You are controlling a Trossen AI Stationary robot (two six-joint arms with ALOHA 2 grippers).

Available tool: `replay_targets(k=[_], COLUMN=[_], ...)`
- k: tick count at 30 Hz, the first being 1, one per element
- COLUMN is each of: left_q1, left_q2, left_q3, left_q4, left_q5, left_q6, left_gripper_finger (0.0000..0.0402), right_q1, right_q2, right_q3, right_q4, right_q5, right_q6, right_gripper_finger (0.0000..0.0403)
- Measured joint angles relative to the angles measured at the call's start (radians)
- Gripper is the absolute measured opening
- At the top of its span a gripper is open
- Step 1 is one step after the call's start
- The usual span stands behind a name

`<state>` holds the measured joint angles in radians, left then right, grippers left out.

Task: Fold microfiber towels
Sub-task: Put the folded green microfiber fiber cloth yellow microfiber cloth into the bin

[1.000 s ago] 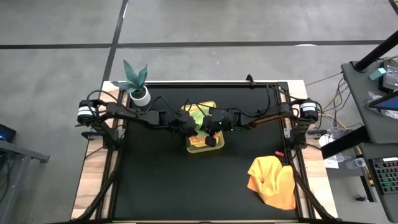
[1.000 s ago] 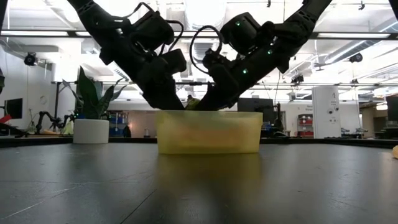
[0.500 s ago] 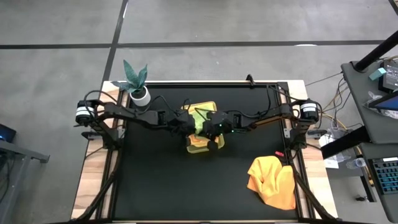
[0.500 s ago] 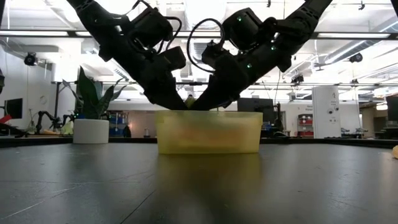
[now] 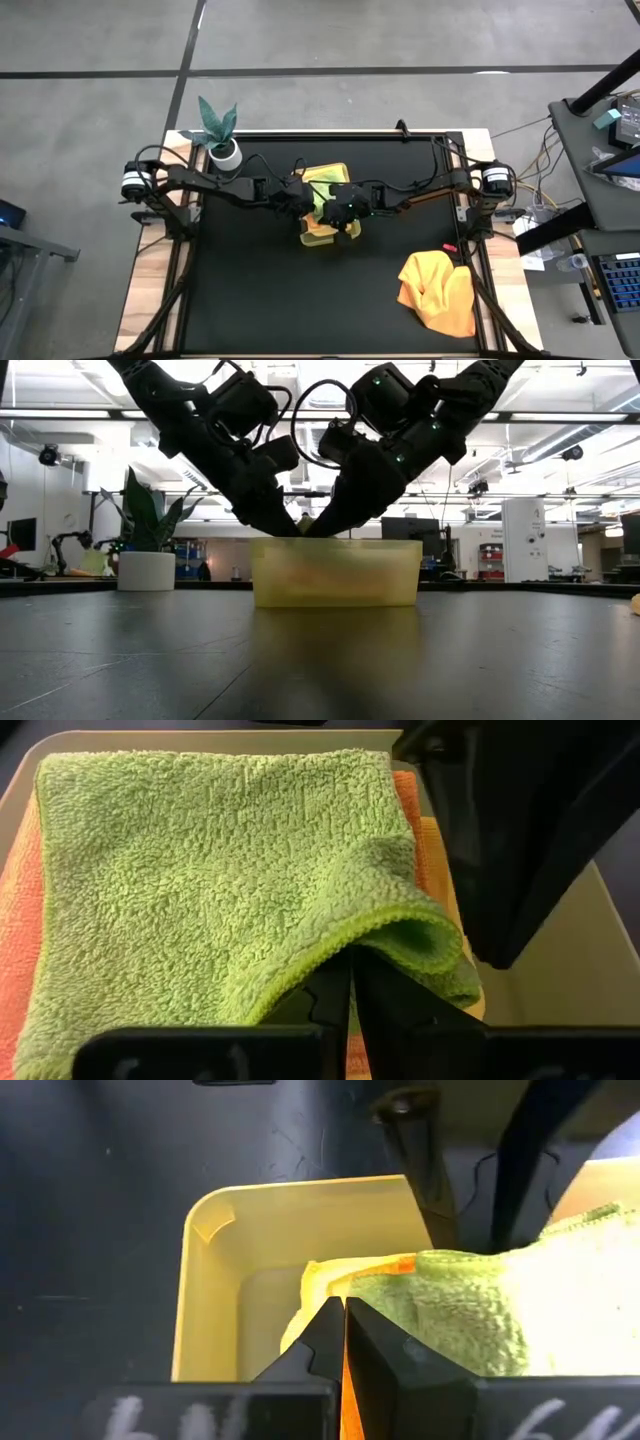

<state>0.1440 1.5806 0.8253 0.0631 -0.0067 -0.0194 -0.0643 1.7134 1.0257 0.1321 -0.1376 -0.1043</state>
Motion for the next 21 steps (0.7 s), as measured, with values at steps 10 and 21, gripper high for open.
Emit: replay_targets(k=[10,21], left_q1=[0.000,0.000], left_q2=[-0.001,-0.005], left_q3=[0.000,0.000], left_q4=[0.008,0.009], left_q5=[-0.003,-0.003], left_q6=[0.001,0.001], left_gripper_finger=[0.0005,0.0005], right_q1=[0.006,0.007], right_q2=[0.001,0.071], right_q3=[-0.008,0.002], right_q4=[0.003,0.056], right_q5=[-0.020,0.105], right_q6=[0.002,0.014], right_gripper_finger=[0.0008,0.0008])
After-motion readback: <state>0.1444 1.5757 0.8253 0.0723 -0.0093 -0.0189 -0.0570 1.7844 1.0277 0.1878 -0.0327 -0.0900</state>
